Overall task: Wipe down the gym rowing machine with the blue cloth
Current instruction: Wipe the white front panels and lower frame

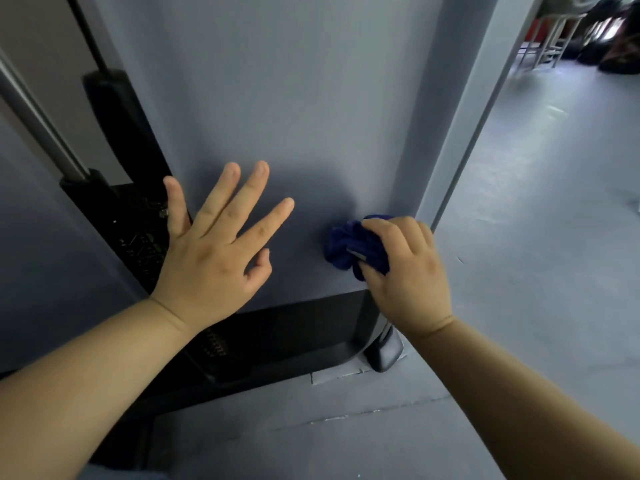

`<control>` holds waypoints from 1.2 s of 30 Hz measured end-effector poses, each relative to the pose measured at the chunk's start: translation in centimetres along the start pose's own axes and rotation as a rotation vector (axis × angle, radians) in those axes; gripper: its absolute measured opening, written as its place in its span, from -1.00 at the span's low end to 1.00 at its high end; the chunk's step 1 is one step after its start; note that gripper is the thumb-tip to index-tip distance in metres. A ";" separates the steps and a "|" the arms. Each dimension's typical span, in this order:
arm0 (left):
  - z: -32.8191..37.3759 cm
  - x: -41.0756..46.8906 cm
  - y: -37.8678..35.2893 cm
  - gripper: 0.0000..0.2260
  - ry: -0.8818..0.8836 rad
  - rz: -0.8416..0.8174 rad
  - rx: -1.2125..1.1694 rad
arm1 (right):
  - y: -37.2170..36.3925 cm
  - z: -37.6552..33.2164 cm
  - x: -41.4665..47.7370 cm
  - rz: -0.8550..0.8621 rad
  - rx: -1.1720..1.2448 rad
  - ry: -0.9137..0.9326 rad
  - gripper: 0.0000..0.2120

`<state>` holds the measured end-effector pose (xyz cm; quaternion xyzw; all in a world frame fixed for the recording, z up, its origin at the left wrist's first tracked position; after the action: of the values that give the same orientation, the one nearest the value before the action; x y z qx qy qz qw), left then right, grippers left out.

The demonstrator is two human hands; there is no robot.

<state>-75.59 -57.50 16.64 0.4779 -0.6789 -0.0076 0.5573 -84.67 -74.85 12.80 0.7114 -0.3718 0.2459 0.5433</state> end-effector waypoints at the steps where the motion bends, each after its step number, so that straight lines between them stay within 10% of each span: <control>1: 0.0 -0.1 0.0 -0.42 -0.004 -0.009 0.002 | -0.7 0.1 -0.8 -0.030 -0.030 0.029 -0.55; 23: 0.9 -4.2 -1.7 -0.37 -0.094 -0.233 -0.081 | -6.6 1.7 -7.1 -0.290 -0.139 0.143 -0.65; 30: 0.8 -4.3 -1.9 -0.36 -0.108 -0.232 -0.095 | -2.9 -1.3 -2.5 -0.058 -0.040 0.105 -0.72; 36: 1.1 -4.3 -2.0 -0.38 -0.100 -0.232 -0.101 | -7.1 -0.6 -6.4 -0.380 -0.090 0.115 -0.62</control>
<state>-75.44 -56.34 11.93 0.5234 -0.6447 -0.1299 0.5417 -82.84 -71.63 3.98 0.7286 -0.2100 0.1624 0.6314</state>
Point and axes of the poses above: each hand's wrist, its own x-axis towards the middle knuckle, its own y-axis out of the back of the hand, z = x × y, the point moved 9 cm from there along x, towards the middle knuckle, and after that the axes turned 2 degrees about -y, right-handed, at the moved point
